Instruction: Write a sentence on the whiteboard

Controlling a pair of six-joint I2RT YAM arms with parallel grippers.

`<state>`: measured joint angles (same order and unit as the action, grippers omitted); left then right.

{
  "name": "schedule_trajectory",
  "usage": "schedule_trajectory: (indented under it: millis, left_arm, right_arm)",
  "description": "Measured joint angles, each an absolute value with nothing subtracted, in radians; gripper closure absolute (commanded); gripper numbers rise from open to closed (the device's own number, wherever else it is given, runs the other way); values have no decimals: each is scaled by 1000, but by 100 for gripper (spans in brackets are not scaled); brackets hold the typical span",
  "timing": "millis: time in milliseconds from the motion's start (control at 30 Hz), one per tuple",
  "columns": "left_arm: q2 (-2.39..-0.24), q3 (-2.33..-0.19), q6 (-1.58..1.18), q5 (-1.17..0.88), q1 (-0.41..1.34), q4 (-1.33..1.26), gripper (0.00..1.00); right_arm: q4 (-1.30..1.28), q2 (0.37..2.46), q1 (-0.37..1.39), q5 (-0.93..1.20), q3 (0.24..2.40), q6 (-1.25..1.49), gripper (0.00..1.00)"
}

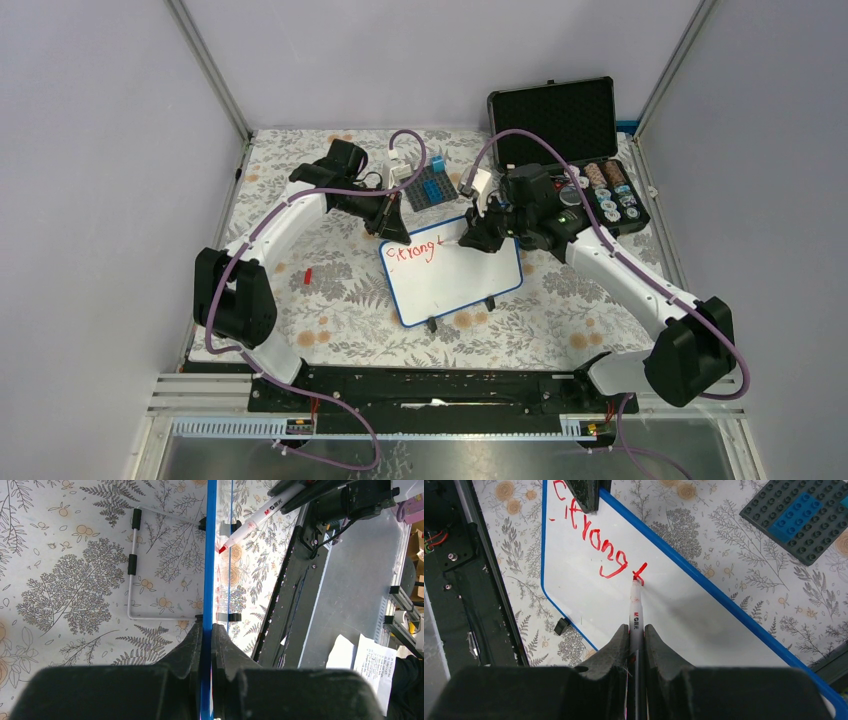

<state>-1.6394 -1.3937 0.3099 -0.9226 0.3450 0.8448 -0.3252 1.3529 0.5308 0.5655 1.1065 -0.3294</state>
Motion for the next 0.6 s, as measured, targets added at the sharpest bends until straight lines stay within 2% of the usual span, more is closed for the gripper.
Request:
schedule_trajectory:
  millis: [600]
  left_arm:
    - [-1639,-1394,310,-923,345,845,100]
  right_arm:
    - [-356,1330,531,552,1074,-363,100]
